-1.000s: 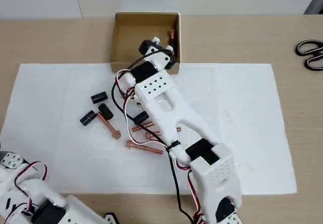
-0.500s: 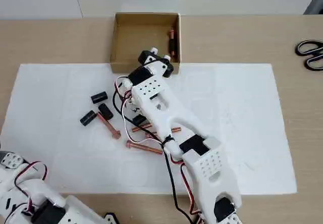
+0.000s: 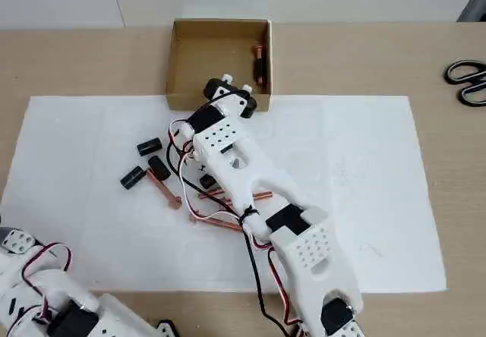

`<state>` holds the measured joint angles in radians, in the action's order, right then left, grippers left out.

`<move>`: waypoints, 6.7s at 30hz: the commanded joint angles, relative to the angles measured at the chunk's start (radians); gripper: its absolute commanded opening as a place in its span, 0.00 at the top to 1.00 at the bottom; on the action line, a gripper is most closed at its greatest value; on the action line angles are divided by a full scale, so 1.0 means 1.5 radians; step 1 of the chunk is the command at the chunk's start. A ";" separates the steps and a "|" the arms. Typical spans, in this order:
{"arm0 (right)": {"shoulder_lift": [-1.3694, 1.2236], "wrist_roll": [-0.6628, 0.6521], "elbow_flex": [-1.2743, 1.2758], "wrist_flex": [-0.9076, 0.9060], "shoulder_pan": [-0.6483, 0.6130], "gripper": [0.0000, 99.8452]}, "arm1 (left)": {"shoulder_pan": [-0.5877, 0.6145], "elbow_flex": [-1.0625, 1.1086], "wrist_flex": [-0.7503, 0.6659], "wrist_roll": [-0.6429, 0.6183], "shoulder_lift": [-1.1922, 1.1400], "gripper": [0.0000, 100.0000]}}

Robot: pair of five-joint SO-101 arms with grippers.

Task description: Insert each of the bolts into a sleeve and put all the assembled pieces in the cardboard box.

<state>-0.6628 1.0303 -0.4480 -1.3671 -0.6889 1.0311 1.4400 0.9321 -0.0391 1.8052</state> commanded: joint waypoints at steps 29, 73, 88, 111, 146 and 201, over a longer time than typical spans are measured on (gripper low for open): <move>0.196 0.001 -0.005 -0.044 0.166 1.00 | -0.002 -0.007 0.000 -0.004 0.009 0.99; 0.019 -0.749 0.010 0.021 0.311 0.99 | -0.003 -0.007 0.000 -0.004 0.009 0.99; -0.013 -0.747 -0.016 0.024 0.312 0.85 | -0.001 -0.008 0.000 -0.004 0.009 0.99; -0.015 -0.748 -0.189 -0.158 0.314 0.85 | -0.002 -0.008 0.000 -0.004 0.009 0.99; -0.101 -0.746 -0.180 -0.164 0.312 1.00 | -0.002 -0.012 0.000 -0.004 0.009 0.99; 1.656 -0.749 1.210 0.328 0.486 1.00 | -0.884 -0.746 0.382 -0.082 -0.736 0.99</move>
<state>1.7415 -0.0852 1.3241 -0.9206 -0.0675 -0.2394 0.3690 1.5014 -0.1573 0.7848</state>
